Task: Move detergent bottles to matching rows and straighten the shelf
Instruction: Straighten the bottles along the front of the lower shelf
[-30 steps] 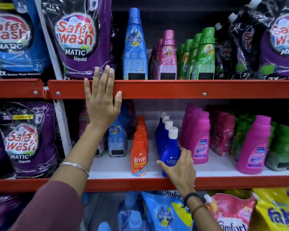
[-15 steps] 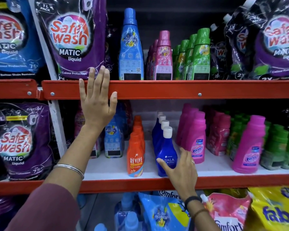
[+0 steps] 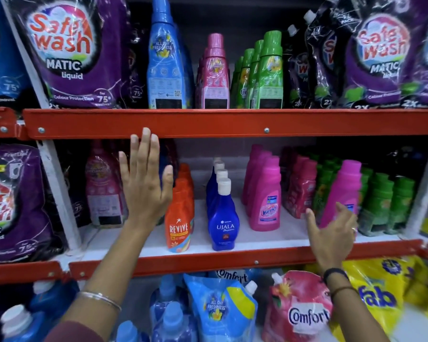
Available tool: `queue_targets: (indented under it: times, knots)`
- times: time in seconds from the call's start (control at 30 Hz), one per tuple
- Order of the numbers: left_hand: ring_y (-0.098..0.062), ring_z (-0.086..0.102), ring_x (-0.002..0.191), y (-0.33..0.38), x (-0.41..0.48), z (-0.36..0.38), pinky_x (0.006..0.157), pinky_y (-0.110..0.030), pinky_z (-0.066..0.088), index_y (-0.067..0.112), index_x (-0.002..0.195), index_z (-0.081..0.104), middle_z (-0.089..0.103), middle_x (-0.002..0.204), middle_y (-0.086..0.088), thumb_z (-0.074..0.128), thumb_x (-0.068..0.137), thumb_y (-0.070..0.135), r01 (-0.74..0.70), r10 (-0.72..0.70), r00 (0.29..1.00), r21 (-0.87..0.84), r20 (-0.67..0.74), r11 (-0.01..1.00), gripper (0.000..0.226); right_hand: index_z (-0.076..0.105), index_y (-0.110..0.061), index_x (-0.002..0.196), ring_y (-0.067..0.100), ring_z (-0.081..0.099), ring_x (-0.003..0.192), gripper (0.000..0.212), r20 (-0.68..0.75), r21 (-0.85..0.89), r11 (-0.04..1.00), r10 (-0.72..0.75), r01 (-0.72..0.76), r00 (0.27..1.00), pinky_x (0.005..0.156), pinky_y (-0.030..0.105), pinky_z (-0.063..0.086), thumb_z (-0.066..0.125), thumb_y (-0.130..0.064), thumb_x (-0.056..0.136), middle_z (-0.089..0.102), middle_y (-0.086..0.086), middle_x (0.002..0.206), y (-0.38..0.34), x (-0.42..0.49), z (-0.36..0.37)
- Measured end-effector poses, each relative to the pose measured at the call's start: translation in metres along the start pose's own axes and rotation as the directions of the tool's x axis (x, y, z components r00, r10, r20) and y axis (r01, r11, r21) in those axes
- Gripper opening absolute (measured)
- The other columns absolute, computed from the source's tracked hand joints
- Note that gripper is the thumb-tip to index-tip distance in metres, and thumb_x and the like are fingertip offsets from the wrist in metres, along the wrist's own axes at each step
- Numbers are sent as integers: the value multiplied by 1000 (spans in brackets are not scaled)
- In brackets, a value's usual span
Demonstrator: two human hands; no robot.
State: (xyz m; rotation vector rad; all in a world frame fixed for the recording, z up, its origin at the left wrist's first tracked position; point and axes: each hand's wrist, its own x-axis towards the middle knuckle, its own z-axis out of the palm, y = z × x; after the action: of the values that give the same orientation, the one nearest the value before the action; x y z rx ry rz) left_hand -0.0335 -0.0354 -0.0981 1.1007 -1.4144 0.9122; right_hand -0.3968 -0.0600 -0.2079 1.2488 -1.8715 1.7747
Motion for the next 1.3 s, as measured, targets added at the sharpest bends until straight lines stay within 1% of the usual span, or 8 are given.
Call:
queue_targets:
  times: [0.1, 0.33, 0.47, 0.57, 0.7, 0.8, 1.0, 1.3]
  knots:
    - [-17, 4, 150, 30, -33, 7, 122, -43, 1, 17, 153, 12, 20, 160, -7, 32, 100, 34, 29, -27, 999, -57, 34, 998, 59, 35, -4, 129, 42, 44, 115, 73, -12, -4, 999, 46, -46, 999, 92, 55, 42, 71, -38, 76, 45, 26, 124, 17, 17, -4]
    - [-19, 8, 150, 70, -111, 30, 121, -48, 6, 15, 152, 15, 19, 159, -4, 36, 96, 31, 63, -42, 968, -77, 249, 995, 62, 21, 0, 140, 42, 35, 127, 92, 124, 5, 998, 57, -58, 991, 102, 54, 35, 73, -37, 75, 36, 29, 139, 42, 37, -2]
    - [-14, 4, 150, 76, -136, 45, 121, -44, 2, 18, 152, 17, 0, 163, 9, 37, 95, 31, 82, -78, 934, 3, 349, 997, 62, 23, 1, 141, 44, 40, 124, 92, 175, -17, 997, 74, -72, 982, 98, 52, 36, 74, -37, 75, 40, 31, 136, 47, 45, -2]
    - [-11, 5, 150, 75, -150, 54, 120, -42, 1, 21, 153, 16, 4, 163, 8, 35, 96, 33, 82, -96, 915, 52, 391, 995, 61, 23, 0, 141, 46, 46, 118, 93, 179, -46, 993, 115, -109, 977, 89, 54, 43, 73, -40, 74, 44, 31, 133, 49, 48, -2]
    - [-12, 6, 150, 70, -157, 64, 121, -42, -1, 23, 153, 14, 2, 163, 9, 31, 97, 38, 43, -93, 916, 135, 390, 990, 61, 33, 1, 132, 47, 49, 113, 85, 175, -78, 989, 142, -130, 974, 83, 55, 45, 75, -41, 71, 49, 30, 126, 50, 50, 0]
    - [-15, 9, 150, 68, -159, 69, 121, -43, -1, 24, 154, 15, 9, 163, 6, 33, 95, 41, 23, -83, 921, 161, 381, 987, 64, 40, 1, 125, 46, 52, 109, 82, 148, -77, 985, 162, -152, 976, 82, 54, 45, 78, -40, 66, 52, 28, 121, 49, 54, -2]
    - [-17, 11, 150, 66, -160, 71, 121, -44, -1, 22, 153, 16, 20, 160, 2, 31, 95, 44, -5, -60, 930, 175, 364, 985, 64, 41, 0, 126, 43, 55, 107, 83, 106, -15, 988, 152, -152, 983, 81, 50, 46, 77, -44, 65, 55, 24, 121, 30, 43, -5]
    - [-18, 14, 150, 64, -162, 71, 121, -46, 5, 22, 153, 18, 26, 159, 1, 33, 96, 41, -24, -32, 939, 157, 342, 987, 62, 43, -5, 121, 35, 60, 102, 89, 251, 59, 996, 48, -65, 967, 76, 42, 49, 76, -61, 59, 61, 17, 115, -32, -1, 11]
